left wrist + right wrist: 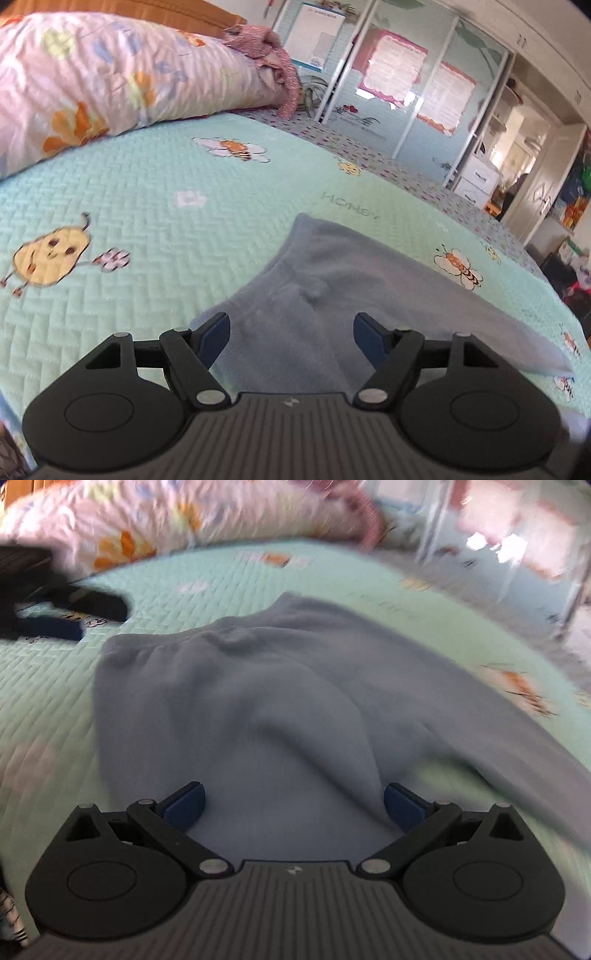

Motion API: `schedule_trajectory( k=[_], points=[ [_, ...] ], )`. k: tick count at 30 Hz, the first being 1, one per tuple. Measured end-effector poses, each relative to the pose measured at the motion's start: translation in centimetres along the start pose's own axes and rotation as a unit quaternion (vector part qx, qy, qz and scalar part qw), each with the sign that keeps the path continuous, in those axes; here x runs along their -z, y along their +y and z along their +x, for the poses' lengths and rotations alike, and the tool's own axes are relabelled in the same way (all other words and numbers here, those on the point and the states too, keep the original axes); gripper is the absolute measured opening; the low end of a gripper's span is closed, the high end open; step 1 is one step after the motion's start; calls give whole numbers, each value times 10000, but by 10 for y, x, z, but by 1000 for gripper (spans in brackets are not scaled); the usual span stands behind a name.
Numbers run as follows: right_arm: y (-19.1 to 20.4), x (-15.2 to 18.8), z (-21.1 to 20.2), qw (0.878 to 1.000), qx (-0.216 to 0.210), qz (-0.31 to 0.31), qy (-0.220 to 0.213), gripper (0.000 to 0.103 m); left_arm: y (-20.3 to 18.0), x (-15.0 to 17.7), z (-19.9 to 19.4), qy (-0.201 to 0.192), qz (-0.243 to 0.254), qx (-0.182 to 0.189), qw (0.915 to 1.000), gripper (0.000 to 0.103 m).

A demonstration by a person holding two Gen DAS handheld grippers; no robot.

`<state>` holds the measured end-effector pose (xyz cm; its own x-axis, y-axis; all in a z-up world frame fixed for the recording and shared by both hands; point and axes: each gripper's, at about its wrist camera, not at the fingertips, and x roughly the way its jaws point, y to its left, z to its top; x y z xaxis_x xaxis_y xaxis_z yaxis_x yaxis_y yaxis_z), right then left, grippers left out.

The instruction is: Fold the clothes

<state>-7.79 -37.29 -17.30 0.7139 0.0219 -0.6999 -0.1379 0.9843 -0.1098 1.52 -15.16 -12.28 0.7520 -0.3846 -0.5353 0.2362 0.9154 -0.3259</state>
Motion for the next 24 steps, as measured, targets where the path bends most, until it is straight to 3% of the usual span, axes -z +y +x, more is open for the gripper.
schedule_trajectory(
  k=[2, 4, 7, 8, 11, 17, 21, 24],
  points=[
    [-14, 15, -19, 9980, -176, 612, -7, 103, -16, -12, 10, -31, 214, 148, 9997, 77],
    [-24, 16, -32, 9975, -136, 694, -47, 103, -37, -24, 28, -41, 561, 238, 9981, 78],
    [-42, 8, -38, 9956, 311, 815, -355, 103, -59, -28, 71, 388, 890, 352, 9947, 78],
    [-48, 9, -34, 9950, 348, 899, -251, 103, -61, -25, 86, 644, 920, 352, 9931, 78],
    [-65, 23, -26, 9926, 394, 1151, 23, 103, -55, -4, 112, 1143, 1203, -178, 9860, 77],
    [-72, 73, -64, 9912, 355, 1267, -112, 103, -29, 3, 76, 988, 894, -195, 9909, 76],
    [-94, 72, -89, 9818, 673, 1655, -644, 103, -70, -3, 65, 863, 1266, 267, 9878, 76],
    [-123, 62, -84, 9734, 1168, 1865, -646, 103, -111, -8, 82, 891, 1726, 415, 9801, 77]
  ],
)
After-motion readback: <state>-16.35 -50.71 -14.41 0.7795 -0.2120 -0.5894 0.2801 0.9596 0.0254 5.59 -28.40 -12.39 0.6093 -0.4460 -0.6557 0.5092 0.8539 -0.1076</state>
